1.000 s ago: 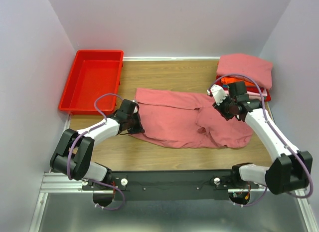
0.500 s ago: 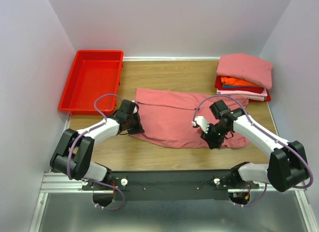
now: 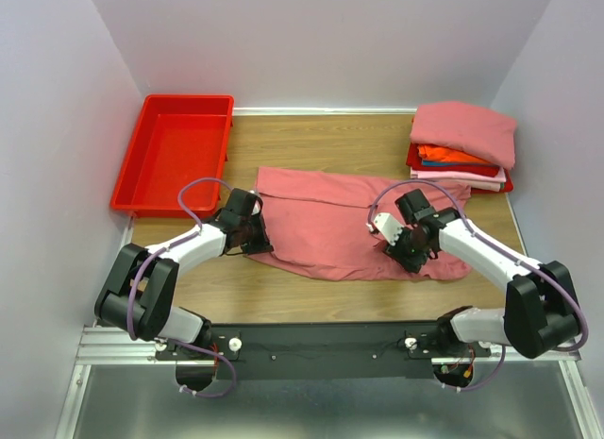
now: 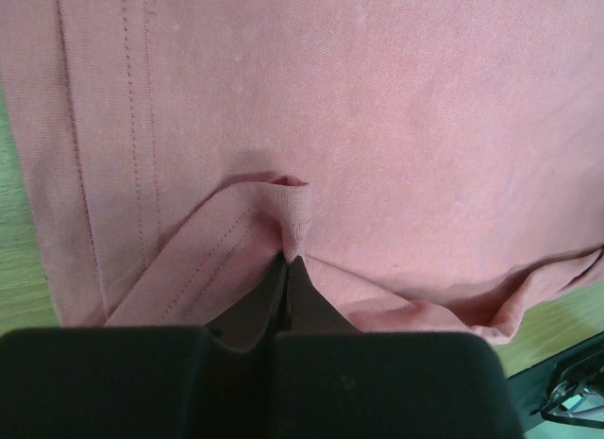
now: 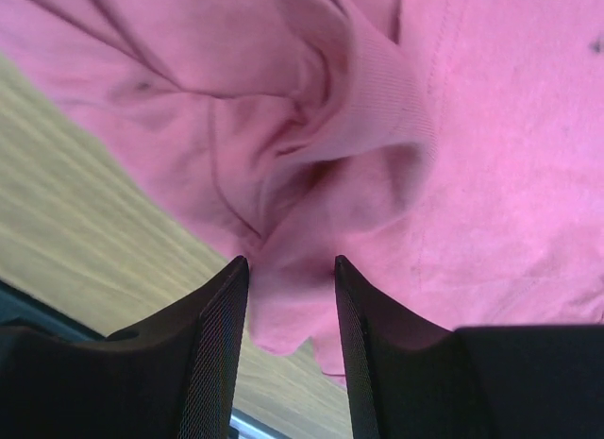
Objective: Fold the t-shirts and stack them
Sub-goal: Fold the tshirt
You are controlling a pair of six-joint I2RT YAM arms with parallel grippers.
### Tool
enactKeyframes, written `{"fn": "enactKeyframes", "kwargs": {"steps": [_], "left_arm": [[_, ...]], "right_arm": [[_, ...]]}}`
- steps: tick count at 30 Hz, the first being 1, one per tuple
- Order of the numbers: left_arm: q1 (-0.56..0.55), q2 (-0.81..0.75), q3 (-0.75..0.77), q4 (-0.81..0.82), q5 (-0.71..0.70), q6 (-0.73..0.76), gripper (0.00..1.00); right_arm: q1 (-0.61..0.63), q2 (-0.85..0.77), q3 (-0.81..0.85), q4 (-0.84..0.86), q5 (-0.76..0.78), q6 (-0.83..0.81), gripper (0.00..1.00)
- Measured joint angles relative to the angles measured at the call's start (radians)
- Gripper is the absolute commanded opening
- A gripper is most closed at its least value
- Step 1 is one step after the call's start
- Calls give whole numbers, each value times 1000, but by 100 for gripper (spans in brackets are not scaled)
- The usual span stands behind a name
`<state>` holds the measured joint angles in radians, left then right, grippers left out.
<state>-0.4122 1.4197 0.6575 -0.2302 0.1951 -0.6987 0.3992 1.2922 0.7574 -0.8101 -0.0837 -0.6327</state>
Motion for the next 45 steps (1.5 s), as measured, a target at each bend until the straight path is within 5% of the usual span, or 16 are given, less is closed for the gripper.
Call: {"fn": "enactKeyframes", "kwargs": {"steps": [4, 8, 11, 16, 19, 20, 24, 33, 45], "left_arm": [[0, 0, 0, 0, 0, 0, 0], [0, 0, 0, 1, 0, 0, 0], [0, 0, 0, 1, 0, 0, 0], [0, 2, 0, 2, 0, 3, 0], [0, 5, 0, 2, 0, 3, 0], [0, 5, 0, 2, 0, 4, 0], [1, 6, 0, 4, 0, 4, 0], [5, 6, 0, 4, 1, 14, 0], [5, 6, 0, 5, 2, 19, 0]], "right_arm": [[0, 19, -16, 19, 55, 15, 39], [0, 21, -25, 25, 82, 22, 5], [0, 5, -21, 28, 99, 34, 0], [-80, -2, 71, 41, 125, 34, 6], [-135, 19, 94, 107, 167, 37, 22], [-143, 29, 94, 117, 179, 37, 39], [-160, 110, 94, 173, 241, 61, 47], [-175, 37, 146, 227, 303, 74, 46], [-179, -6, 158, 52, -121, -43, 41]]}}
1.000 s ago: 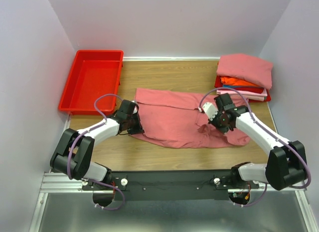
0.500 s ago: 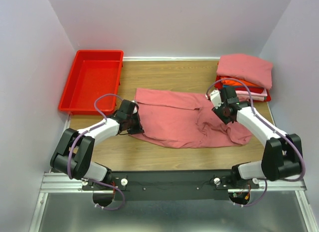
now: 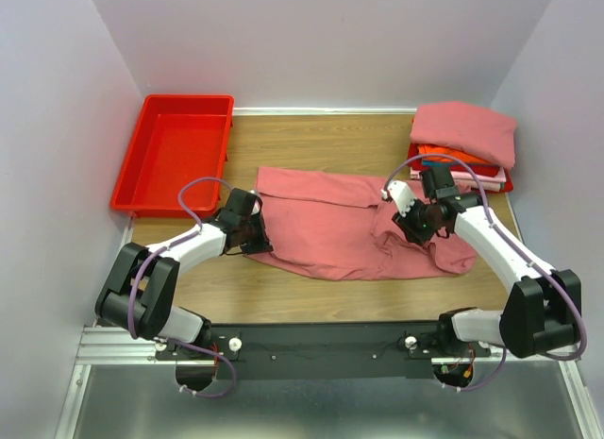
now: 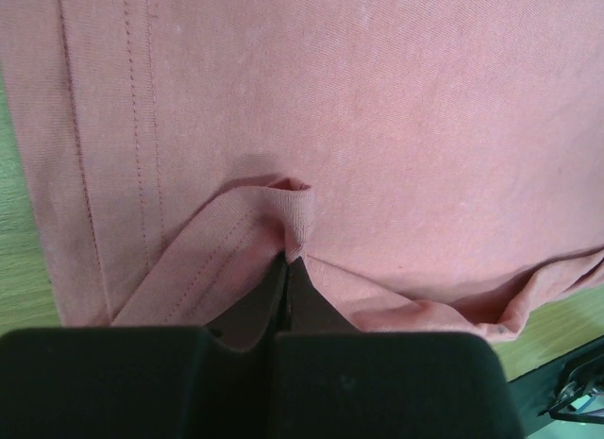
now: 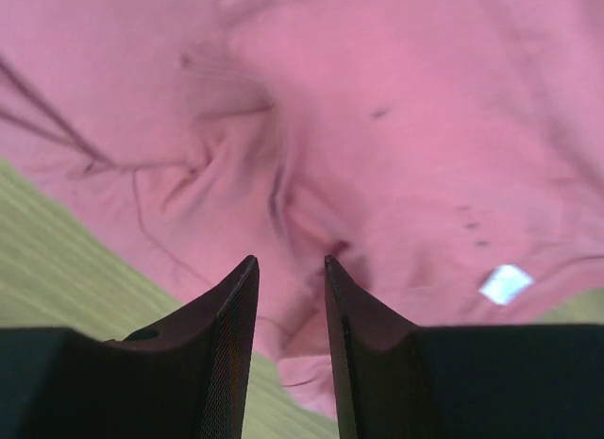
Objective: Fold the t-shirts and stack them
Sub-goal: Fold the tshirt
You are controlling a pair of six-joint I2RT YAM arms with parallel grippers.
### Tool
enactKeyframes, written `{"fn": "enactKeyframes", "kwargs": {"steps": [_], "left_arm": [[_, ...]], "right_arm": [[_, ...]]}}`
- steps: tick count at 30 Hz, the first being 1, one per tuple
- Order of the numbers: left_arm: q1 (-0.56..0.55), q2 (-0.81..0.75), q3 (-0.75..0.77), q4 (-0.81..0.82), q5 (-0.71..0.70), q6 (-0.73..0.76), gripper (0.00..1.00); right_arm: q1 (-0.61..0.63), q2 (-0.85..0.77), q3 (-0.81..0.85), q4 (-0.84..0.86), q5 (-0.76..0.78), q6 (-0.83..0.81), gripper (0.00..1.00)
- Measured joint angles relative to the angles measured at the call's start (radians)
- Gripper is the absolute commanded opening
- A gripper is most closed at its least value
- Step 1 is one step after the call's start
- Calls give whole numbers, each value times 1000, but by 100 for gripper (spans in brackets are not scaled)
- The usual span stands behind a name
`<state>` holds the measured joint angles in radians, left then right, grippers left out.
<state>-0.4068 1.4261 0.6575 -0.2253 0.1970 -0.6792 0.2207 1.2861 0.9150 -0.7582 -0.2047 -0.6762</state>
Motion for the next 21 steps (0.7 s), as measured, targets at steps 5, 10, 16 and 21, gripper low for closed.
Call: {"fn": "enactKeyframes", "kwargs": {"steps": [5, 10, 16, 21], "left_arm": [[0, 3, 0, 0, 0, 0, 0], [1, 6, 0, 0, 0, 1, 0], [1, 7, 0, 0, 0, 1, 0], [1, 7, -1, 0, 1, 1, 0]], "right_arm": [[0, 32, -56, -5, -3, -5, 43], [0, 65, -74, 10, 10, -5, 43], [0, 102, -100, 53, 39, -5, 43], [0, 123, -109, 84, 62, -5, 31]]}}
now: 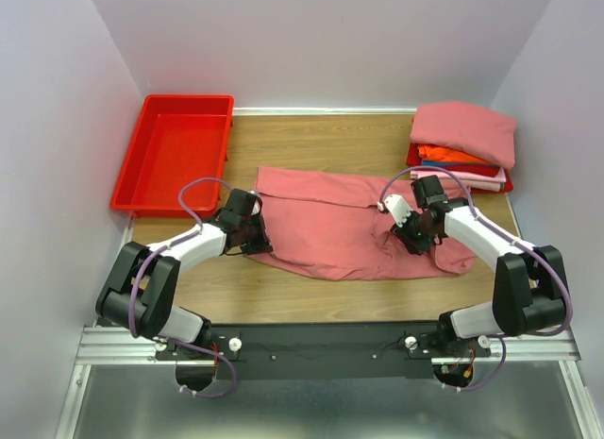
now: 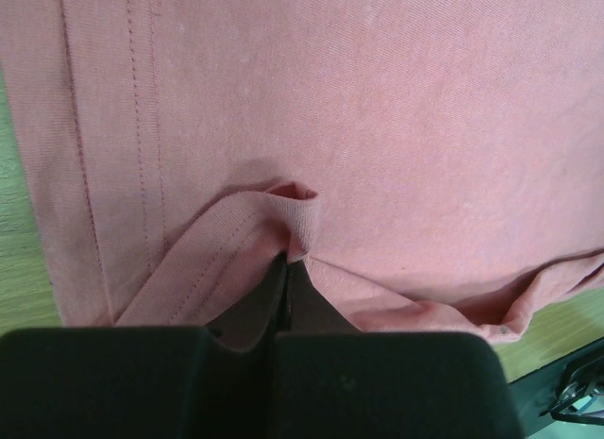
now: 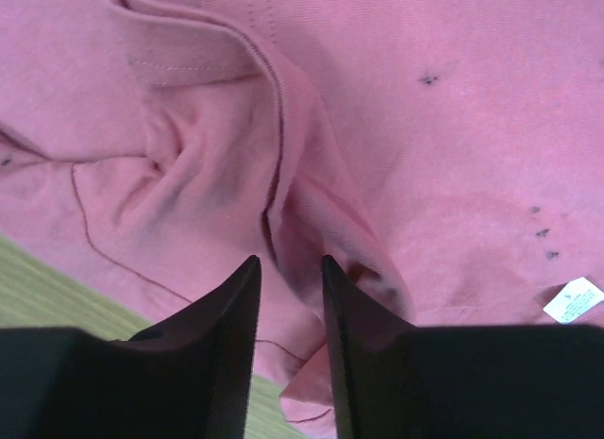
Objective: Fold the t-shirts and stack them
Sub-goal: Fold the tshirt
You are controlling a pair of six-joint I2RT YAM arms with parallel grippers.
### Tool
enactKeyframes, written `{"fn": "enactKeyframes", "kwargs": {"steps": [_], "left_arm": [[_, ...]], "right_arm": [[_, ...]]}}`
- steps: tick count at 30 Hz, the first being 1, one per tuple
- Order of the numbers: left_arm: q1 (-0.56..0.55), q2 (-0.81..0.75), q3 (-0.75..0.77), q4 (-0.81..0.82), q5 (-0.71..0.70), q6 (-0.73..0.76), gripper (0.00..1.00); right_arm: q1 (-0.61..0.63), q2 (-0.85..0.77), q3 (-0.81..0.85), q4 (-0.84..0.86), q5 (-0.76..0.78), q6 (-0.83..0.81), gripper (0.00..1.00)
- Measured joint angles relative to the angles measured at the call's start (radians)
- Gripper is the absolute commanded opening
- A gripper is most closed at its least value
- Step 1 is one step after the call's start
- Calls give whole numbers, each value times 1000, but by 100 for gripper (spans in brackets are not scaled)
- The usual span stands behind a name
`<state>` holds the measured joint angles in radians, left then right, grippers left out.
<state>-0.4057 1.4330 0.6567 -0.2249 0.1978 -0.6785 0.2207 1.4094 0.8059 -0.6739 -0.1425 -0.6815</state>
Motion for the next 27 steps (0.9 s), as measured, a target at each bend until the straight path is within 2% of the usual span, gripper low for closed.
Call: {"fn": "enactKeyframes", "kwargs": {"steps": [2, 4, 5, 6, 13, 21, 27], "left_arm": [[0, 0, -1, 0, 0, 0, 0], [0, 0, -3, 1, 0, 0, 0], [0, 0, -3, 2, 0, 0, 0], [0, 0, -3, 2, 0, 0, 0], [1, 0, -5, 5, 1, 0, 0], [1, 0, -6, 6, 2, -1, 0], [1, -23, -8, 0, 2, -2, 0]], "right_arm": [[0, 2, -2, 8, 9, -3, 19], [0, 3, -3, 16, 21, -5, 11], [0, 3, -3, 19, 27, -7, 3], [0, 3, -4, 22, 30, -9, 1], [0, -54, 0, -36, 36, -56, 0], [0, -209, 171, -373, -58, -222, 0], [0, -220, 196, -547, -68, -300, 0]]}}
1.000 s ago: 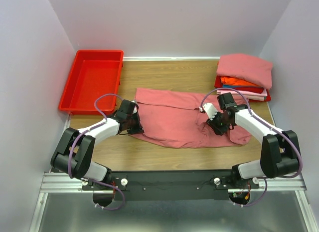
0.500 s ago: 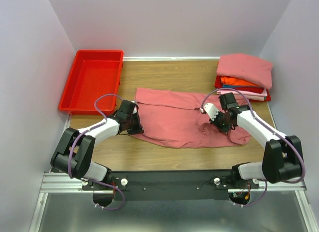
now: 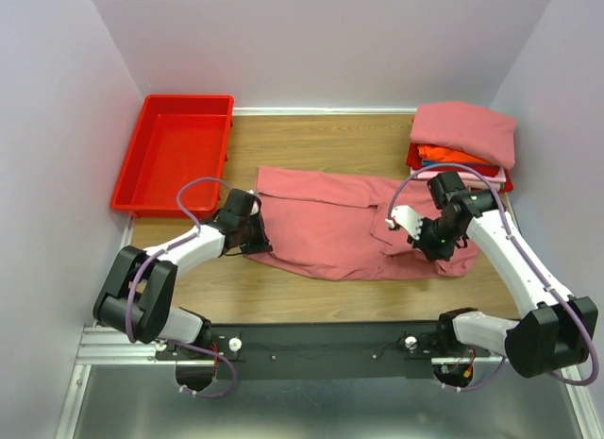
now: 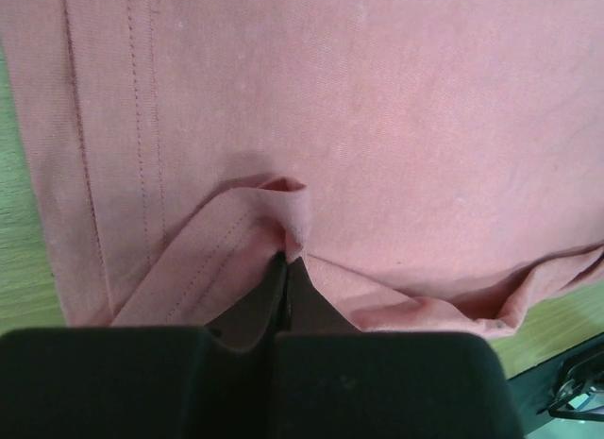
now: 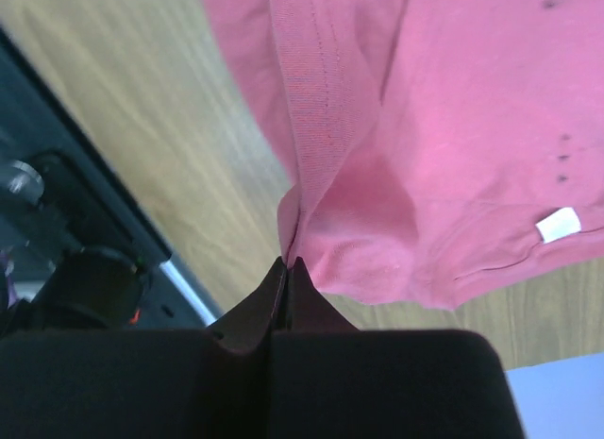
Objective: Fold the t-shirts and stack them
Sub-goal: Fold the tshirt
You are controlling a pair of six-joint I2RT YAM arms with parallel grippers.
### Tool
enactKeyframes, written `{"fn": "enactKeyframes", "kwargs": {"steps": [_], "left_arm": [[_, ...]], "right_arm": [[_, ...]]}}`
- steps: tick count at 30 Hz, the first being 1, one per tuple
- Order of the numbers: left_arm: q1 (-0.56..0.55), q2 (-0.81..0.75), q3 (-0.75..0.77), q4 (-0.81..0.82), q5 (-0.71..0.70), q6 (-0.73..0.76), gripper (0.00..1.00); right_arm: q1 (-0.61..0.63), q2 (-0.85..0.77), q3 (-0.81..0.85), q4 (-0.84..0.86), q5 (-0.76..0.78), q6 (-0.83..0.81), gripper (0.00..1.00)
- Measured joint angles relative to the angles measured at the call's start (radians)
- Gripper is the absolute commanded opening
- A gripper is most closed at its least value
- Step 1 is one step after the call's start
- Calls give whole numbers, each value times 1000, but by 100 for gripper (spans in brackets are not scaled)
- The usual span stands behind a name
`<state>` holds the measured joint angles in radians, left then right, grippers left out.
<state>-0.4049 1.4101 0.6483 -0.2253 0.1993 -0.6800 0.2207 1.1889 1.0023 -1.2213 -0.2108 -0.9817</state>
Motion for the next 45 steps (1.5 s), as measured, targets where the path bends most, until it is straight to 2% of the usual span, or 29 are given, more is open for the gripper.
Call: {"fn": "enactKeyframes", "kwargs": {"steps": [6, 8, 13, 15, 18, 22, 28, 33, 41, 45], "left_arm": [[0, -8, 0, -1, 0, 0, 0], [0, -8, 0, -1, 0, 0, 0], [0, -2, 0, -1, 0, 0, 0], [0, 0, 0, 0, -1, 0, 0], [0, 4, 0, 0, -1, 0, 0], [0, 13, 0, 0, -1, 0, 0], [0, 16, 0, 0, 0, 1, 0], [0, 16, 0, 0, 0, 3, 0], [0, 15, 0, 0, 0, 5, 0], [0, 15, 0, 0, 0, 9, 0]], "right_arm": [[0, 20, 46, -53, 23, -50, 2], [0, 53, 74, -35, 40, -61, 5], [19, 248, 167, 60, 96, -64, 13], [45, 356, 192, 166, 164, -35, 16], [67, 442, 203, 287, 264, 11, 32], [71, 507, 207, 466, 418, 90, 60], [64, 505, 222, 591, 509, 193, 66], [10, 467, 254, 591, 424, 272, 63], [-229, 497, 298, 563, 144, 426, 62], [-303, 546, 294, 552, 44, 473, 61]]}}
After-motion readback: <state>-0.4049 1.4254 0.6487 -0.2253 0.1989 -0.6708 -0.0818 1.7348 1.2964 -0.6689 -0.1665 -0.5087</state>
